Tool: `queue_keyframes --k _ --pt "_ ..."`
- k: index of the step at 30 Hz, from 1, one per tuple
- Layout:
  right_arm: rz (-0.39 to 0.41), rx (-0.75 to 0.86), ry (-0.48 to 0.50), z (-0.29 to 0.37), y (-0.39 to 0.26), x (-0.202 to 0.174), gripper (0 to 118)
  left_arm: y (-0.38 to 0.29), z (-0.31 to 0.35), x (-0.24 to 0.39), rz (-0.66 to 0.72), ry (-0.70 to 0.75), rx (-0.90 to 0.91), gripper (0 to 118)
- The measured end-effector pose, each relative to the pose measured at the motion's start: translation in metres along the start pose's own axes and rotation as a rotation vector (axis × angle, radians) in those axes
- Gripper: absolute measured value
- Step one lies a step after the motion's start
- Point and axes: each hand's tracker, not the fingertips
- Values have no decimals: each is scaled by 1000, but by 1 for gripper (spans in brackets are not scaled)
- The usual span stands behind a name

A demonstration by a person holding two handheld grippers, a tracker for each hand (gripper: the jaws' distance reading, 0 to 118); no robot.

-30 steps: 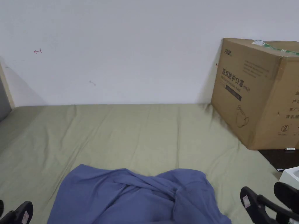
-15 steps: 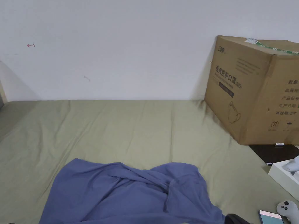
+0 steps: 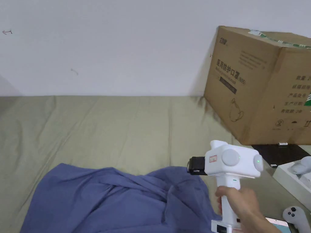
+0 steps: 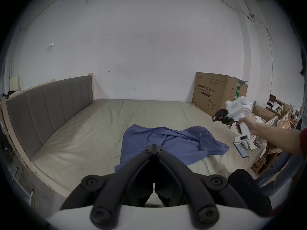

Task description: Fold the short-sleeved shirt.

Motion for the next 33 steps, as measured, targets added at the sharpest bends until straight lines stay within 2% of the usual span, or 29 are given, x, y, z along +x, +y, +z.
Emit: queue_keyframes --k 2,3,4,7,8,11,13,15,16,19,24,25,27,28,30,33 --pt "-110 -104 18 -35 8 6 90 1 -7 0 3 15 -16 0" --pt "-131 -122 2 -48 9 6 90 0 -12 -2 7 22 -26 0" --pt "-130 -127 -6 -58 10 5 88 -1 -15 -5 11 23 -34 0" --pt "-18 -126 -75 -65 6 -12 76 0 -25 -2 10 34 -58 0" --pt "5 -138 -73 -70 7 -16 68 -1 -29 -4 10 37 -68 0" --pt "-22 -167 -57 -80 11 -16 44 -2 -36 -6 23 40 -85 0" --pt "-42 -162 -66 -85 12 -18 42 -3 -41 -7 27 34 -93 0" --pt "-39 -185 -63 -89 11 -16 16 -3 -45 -6 19 40 -105 0" --pt "-38 -187 -62 -89 10 -18 7 -2 -45 -6 24 35 -105 0" --pt "-50 -140 -58 -106 21 -4 4 -2 -46 -7 23 28 -106 0" --pt "5 -53 9 -58 12 -20 2 21 -69 -16 12 21 -97 0" --pt "6 -32 25 -50 11 -21 2 31 -81 -23 25 25 -95 3" --pt "-7 -7 59 -36 12 -16 2 54 -120 -39 90 -22 -86 45" --pt "4 -5 76 -31 11 -17 2 63 -140 -45 120 -34 -94 59" --pt "33 21 82 -21 12 -16 2 82 -201 -64 204 -76 -141 64" --pt "32 32 127 -10 13 -15 2 91 -302 -87 285 -60 -322 65"
